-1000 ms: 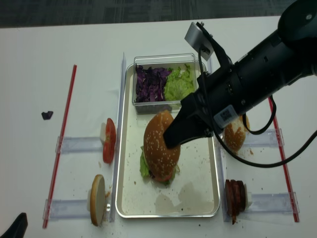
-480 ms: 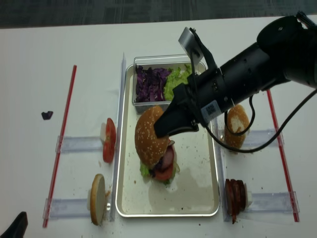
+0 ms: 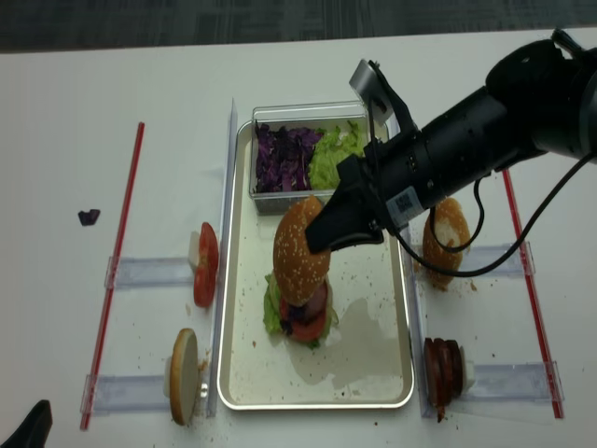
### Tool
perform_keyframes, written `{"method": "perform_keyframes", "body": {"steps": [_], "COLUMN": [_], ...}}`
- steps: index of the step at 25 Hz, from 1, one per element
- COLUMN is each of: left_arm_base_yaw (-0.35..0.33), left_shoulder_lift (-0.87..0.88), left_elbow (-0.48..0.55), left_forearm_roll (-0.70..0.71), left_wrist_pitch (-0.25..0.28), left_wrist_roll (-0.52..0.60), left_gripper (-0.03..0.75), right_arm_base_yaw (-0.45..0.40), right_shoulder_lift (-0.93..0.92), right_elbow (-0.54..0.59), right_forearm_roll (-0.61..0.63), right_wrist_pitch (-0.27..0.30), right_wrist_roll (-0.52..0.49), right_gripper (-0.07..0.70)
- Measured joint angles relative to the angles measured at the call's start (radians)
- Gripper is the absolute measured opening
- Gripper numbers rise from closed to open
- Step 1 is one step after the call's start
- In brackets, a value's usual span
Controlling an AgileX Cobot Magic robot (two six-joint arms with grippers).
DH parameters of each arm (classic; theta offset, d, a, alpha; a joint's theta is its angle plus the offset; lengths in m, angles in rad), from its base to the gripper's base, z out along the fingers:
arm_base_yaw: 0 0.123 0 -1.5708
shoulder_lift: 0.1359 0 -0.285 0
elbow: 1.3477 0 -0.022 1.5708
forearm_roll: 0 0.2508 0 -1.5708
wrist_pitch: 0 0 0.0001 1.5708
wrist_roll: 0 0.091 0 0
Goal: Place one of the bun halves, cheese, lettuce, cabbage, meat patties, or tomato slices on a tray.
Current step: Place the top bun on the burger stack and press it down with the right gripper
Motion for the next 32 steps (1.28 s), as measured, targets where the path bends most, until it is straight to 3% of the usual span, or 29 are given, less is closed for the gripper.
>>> {"method": "perform_keyframes", "body": {"steps": [10, 32], "left_arm_base_yaw": [0.0, 0.0], "left_shoulder_lift": [0.0, 0.0], "left_elbow": [0.0, 0.0], "left_forearm_roll": [0.0, 0.006], "left_wrist_pitch": [0.0, 0.0], "left_wrist_roll": [0.0, 0.0], "left_gripper": [0.491, 0.491], "right_arm_base_yaw": [0.0, 0.0], "right_shoulder_lift": [0.041, 0.129], "right_elbow": [0.119, 0.121], "right_forearm_roll": [0.086, 0.187], "right_wrist_pitch": [-0.011, -0.018], "right_wrist_roll": [-0.13, -0.219], "right_gripper": [0.11, 0.106]}}
